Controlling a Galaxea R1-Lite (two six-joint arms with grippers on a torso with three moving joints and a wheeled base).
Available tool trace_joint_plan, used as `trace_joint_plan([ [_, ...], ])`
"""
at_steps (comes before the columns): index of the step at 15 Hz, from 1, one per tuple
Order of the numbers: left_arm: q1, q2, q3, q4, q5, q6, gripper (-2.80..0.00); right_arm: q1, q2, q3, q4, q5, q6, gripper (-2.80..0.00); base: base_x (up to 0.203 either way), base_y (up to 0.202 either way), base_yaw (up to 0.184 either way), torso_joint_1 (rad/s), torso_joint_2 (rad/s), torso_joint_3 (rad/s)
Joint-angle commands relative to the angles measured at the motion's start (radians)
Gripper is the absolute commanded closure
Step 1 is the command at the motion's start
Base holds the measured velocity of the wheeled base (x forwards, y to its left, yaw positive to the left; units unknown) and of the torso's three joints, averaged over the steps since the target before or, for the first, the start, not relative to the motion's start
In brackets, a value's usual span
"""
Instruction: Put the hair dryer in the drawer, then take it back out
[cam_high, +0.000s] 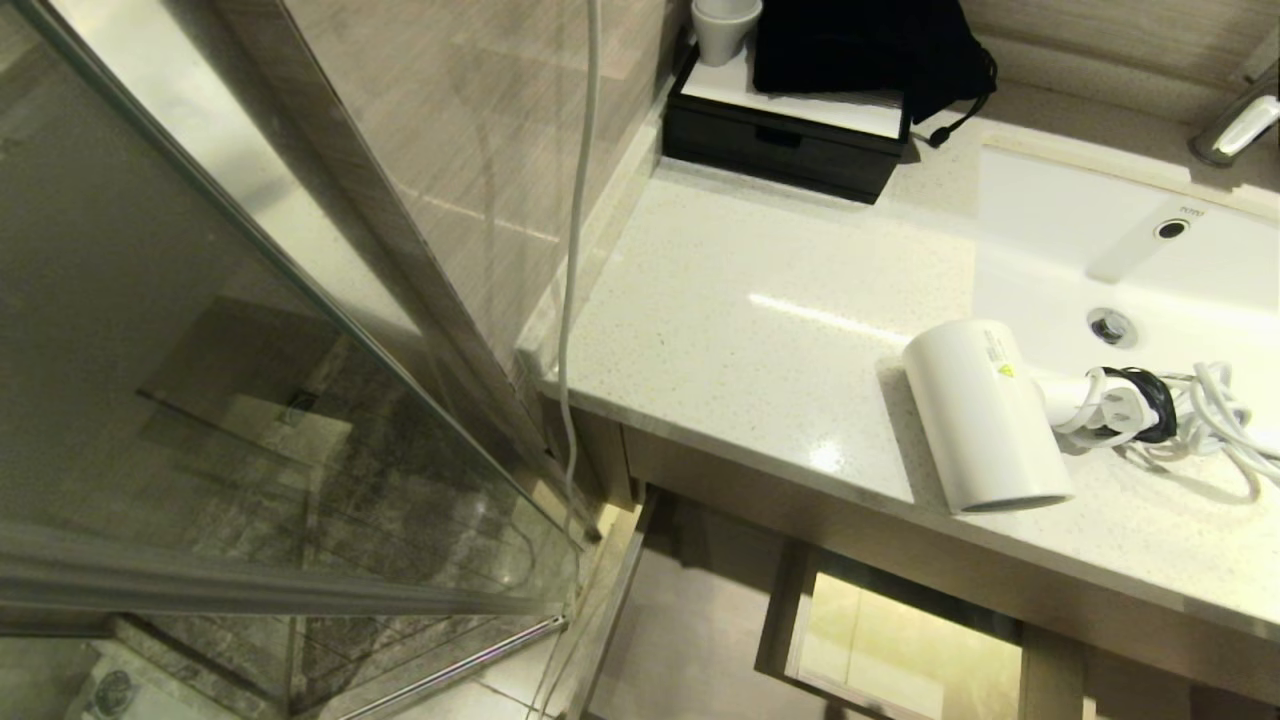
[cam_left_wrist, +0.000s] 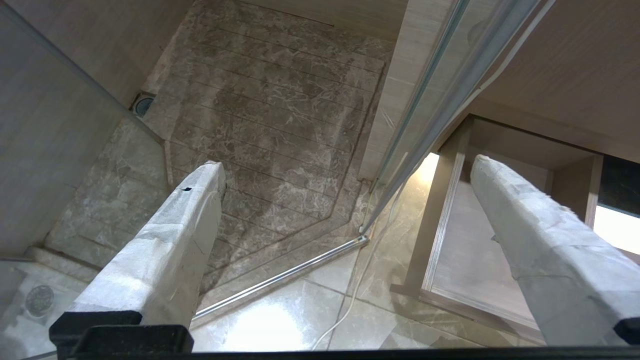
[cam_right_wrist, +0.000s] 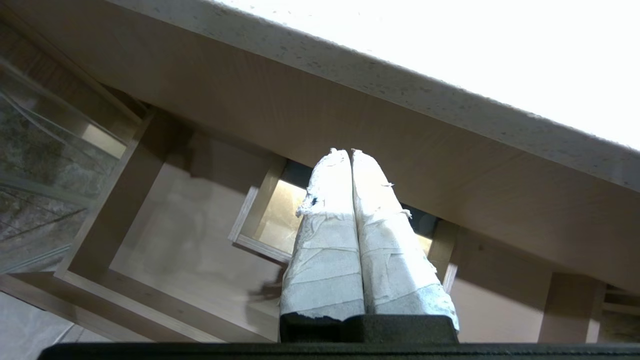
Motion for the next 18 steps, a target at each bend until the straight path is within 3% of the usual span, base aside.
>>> trace_joint_plan([
  [1,0.0,0.0,0.0,-0.001,0.0,-0.001,-2.8,0.0,0.001,-0.024,0.008,0.001,-0.008,0.0,0.0,0.0,0.0,0.0,0.0,0.0],
  [4,0.0,0.0,0.0,-0.001,0.0,-0.001,-2.8,0.0,0.038,-0.296,0.141,0.0,-0.013,0.0,0.0,0.0,0.0,0.0,0.0,0.0],
  [7,0.0,0.0,0.0,0.0,0.0,-0.001,-2.8,0.0,0.228,-0.758,0.434,0.018,-0.016,0.0,0.0,0.0,0.0,0.0,0.0,0.0],
  [10,0.0,0.0,0.0,-0.001,0.0,-0.001,-2.8,0.002,0.52,-1.179,0.779,0.134,-0.02,0.0,0.0,0.0,0.0,0.0,0.0,0.0],
  [14,0.0,0.0,0.0,-0.001,0.0,-0.001,-2.8,0.043,0.76,-1.383,1.032,0.329,-0.044,0.0,0.0,0.0,0.0,0.0,0.0,0.0],
  [18,0.0,0.001,0.0,-0.001,0.0,-0.001,-2.8,0.107,0.959,-1.407,1.072,0.362,-0.182,0.0,0.0,0.0,0.0,0.0,0.0,0.0],
])
